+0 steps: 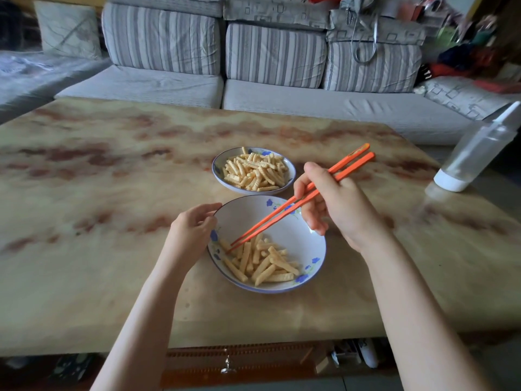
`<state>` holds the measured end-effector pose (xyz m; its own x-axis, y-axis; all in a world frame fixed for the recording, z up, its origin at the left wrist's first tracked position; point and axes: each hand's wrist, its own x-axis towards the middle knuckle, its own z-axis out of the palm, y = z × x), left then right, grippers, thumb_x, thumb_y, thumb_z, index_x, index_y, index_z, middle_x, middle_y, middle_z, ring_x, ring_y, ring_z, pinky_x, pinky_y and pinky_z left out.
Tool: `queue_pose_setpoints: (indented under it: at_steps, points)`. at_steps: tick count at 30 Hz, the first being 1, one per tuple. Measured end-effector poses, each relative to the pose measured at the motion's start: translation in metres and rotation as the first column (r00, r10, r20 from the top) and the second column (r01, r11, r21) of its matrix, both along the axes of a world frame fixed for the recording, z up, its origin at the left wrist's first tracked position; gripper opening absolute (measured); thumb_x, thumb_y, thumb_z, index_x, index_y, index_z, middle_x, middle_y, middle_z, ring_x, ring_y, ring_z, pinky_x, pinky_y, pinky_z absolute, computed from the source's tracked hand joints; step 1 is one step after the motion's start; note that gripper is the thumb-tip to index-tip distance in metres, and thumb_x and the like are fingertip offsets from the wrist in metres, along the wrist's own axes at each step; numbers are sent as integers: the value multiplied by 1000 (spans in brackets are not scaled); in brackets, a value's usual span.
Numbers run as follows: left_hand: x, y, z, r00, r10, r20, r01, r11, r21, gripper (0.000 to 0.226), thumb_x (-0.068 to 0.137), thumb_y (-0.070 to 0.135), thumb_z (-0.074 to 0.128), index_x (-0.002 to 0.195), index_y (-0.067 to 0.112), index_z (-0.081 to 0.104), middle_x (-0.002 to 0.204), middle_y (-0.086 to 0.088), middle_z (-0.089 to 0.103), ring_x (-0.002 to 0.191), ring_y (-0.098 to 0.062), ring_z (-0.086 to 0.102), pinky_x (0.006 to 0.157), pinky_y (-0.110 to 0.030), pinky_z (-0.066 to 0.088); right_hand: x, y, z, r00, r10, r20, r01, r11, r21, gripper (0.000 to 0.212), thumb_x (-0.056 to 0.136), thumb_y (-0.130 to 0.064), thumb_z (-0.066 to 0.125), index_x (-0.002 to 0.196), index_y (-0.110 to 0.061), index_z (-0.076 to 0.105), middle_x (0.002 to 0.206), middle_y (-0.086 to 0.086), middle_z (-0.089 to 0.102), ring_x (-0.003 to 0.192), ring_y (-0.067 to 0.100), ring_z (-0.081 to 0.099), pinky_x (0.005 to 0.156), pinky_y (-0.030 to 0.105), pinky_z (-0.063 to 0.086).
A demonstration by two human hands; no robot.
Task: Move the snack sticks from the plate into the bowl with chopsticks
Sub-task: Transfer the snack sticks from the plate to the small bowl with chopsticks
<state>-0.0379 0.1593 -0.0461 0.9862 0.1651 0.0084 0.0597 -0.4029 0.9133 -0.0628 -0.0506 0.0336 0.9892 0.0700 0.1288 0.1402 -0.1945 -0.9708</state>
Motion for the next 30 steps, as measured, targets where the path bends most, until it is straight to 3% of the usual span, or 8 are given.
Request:
queue_pose_setpoints:
  at_steps: [12, 15, 23, 30]
  points:
    - [-2, -1, 1, 1000, -7, 8, 7, 1000, -10, 35, 91, 5, 48, 112, 23, 70, 97, -2, 71, 87, -24, 63, 79, -38, 53, 6, -8, -4, 973, -229, -22, 229, 954, 193, 41, 101, -26, 36, 67, -9, 52, 38, 10, 44, 31, 20, 35, 36, 20, 27]
    - [-2, -1, 1, 1000, -8, 8, 8, 1000, -9, 35, 91, 5, 48, 112, 23, 70, 97, -1, 70, 86, -20, 63, 75, -32, 52, 9, -12, -5, 964, -266, -4, 255, 922, 292, 41, 101, -24, 35, 66, -8, 51, 39, 8, 45, 30, 20, 35, 37, 21, 26]
    - [-1, 0, 0, 1000, -7, -2, 7, 1000, -22, 34, 91, 7, 50, 112, 23, 70, 103, -4, 72, 96, -22, 67, 88, -38, 53, 24, -13, 0, 915, -404, -5, 351, 790, 503, 39, 101, -19, 35, 65, -10, 49, 40, -2, 49, 31, 16, 37, 37, 20, 28]
    - [0, 0, 1, 1000, -8, 4, 8, 1000, -14, 34, 91, 6, 49, 112, 22, 70, 103, -3, 71, 94, -18, 65, 88, -33, 51, 53, -2, -7, 859, -511, 36, 437, 767, 470, 40, 101, -20, 32, 65, -11, 48, 36, -2, 48, 30, 16, 39, 37, 20, 28]
